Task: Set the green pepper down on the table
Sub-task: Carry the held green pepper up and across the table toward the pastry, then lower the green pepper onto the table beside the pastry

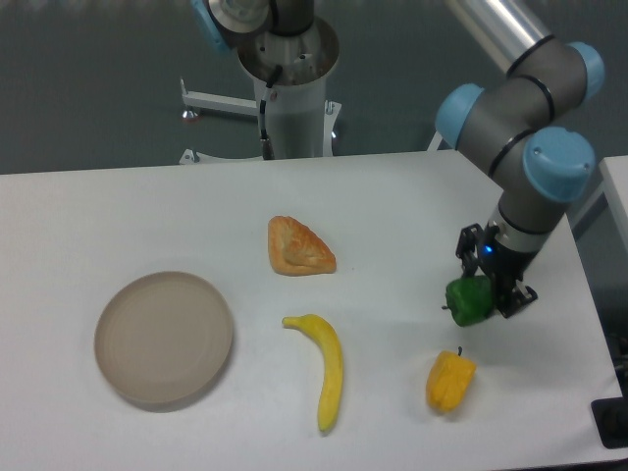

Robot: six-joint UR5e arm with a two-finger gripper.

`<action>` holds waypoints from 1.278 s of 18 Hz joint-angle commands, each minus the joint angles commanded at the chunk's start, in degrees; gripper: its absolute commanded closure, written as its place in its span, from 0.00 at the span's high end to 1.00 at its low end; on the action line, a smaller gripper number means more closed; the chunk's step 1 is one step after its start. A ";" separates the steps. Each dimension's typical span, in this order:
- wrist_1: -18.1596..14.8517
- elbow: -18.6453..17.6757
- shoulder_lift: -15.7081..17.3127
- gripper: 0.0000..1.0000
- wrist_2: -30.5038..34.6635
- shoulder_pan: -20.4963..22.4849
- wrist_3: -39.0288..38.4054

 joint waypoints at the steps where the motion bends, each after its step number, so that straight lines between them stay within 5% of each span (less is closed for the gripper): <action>1: 2.98 -2.90 0.97 0.44 0.00 0.35 0.09; 4: 8.19 -8.45 3.34 0.44 0.00 0.27 0.09; 12: 12.14 -14.87 4.75 0.44 -1.05 0.27 -1.14; 23: 11.89 -15.06 4.85 0.44 -2.02 -0.26 -10.81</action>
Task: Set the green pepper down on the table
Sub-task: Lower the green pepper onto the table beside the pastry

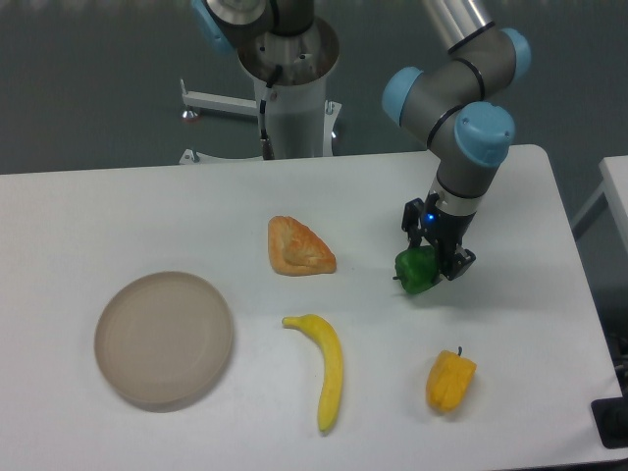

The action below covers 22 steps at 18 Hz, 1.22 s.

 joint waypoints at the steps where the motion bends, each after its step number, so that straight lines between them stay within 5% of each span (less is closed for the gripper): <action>1: -0.09 0.00 0.00 0.44 0.09 -0.09 -0.09; 22: -0.09 -0.44 -0.44 0.45 3.78 -0.53 -0.35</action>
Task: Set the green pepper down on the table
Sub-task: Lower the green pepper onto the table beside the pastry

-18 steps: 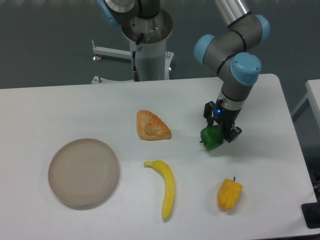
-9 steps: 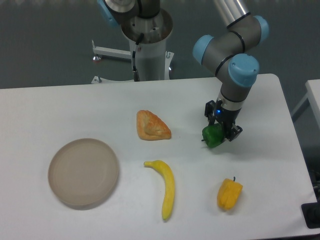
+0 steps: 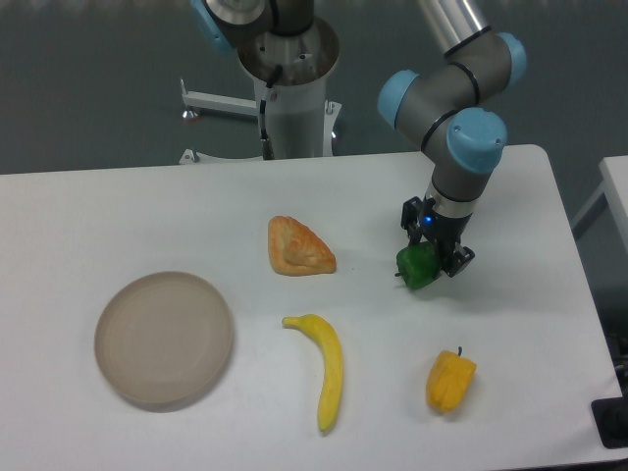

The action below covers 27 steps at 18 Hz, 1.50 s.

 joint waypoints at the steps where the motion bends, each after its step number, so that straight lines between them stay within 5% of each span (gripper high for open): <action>1: 0.00 0.00 0.00 0.45 0.00 0.09 0.00; 27: 0.00 0.26 -0.35 0.53 0.00 -0.26 -0.09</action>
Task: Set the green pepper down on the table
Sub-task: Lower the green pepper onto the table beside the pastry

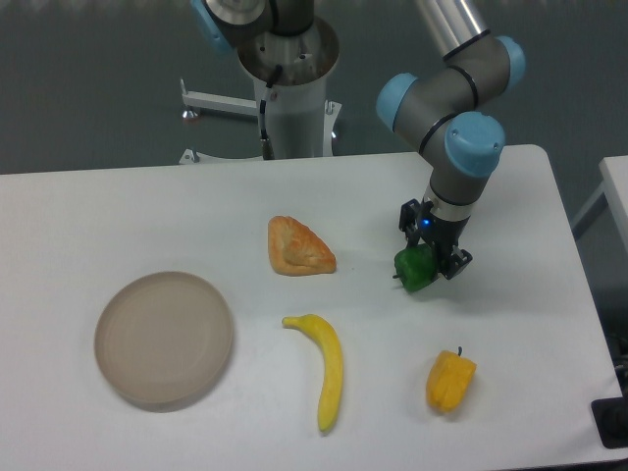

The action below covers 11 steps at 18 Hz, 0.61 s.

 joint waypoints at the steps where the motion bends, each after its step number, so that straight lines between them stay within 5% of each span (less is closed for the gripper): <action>1: 0.09 -0.09 0.00 0.53 0.00 0.00 0.00; 11: 0.18 -0.18 -0.17 0.56 -0.09 -0.09 0.00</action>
